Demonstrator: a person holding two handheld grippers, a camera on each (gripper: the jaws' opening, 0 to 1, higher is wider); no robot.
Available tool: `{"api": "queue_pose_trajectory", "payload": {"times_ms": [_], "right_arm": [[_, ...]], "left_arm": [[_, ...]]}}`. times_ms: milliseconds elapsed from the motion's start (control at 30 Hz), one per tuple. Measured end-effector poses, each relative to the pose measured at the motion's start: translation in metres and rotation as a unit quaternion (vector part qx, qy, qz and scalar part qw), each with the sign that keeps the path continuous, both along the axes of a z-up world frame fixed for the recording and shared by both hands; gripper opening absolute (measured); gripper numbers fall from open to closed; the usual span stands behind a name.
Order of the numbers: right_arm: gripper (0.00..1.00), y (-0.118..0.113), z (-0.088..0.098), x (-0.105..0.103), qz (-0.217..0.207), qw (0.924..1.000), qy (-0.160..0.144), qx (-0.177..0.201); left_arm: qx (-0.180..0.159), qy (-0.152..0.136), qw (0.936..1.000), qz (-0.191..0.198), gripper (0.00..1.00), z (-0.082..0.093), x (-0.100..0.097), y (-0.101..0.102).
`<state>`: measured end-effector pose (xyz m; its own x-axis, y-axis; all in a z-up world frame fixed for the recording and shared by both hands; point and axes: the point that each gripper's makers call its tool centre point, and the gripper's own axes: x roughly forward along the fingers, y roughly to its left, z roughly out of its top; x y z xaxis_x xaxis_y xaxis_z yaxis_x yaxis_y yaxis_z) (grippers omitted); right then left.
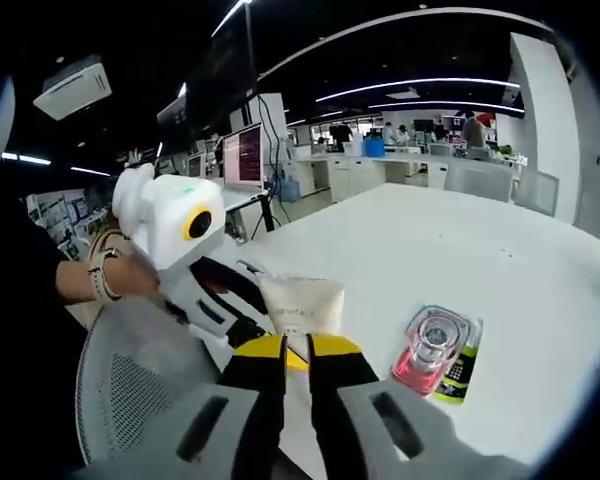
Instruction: Arrange the skincare products in the storage area until every visible bottle or jar stands upright without overlapping.
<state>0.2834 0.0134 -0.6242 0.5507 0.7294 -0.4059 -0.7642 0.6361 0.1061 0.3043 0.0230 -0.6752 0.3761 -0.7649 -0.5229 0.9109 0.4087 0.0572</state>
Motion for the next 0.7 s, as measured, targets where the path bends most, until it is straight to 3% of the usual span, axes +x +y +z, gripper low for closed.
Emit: {"api": "queue_pose_trajectory", "payload": {"times_ms": [200,600,700], "right_arm": [[0.09,-0.014,0.000,0.000,-0.016,0.9999,0.001,-0.002],[0.12,-0.045,-0.007,-0.002,-0.046,0.9987,0.012,-0.018],[0.13,-0.055,-0.009,0.000,-0.057,0.9979,0.011,-0.027]], "left_arm": [[0.026,0.008,0.9995,-0.017,0.16,-0.014,0.000,0.004],[0.018,0.020,0.9982,-0.053,0.15,-0.020,0.001,0.004],[0.034,0.020,0.9969,-0.068,0.16,-0.030,-0.001,0.003]]}}
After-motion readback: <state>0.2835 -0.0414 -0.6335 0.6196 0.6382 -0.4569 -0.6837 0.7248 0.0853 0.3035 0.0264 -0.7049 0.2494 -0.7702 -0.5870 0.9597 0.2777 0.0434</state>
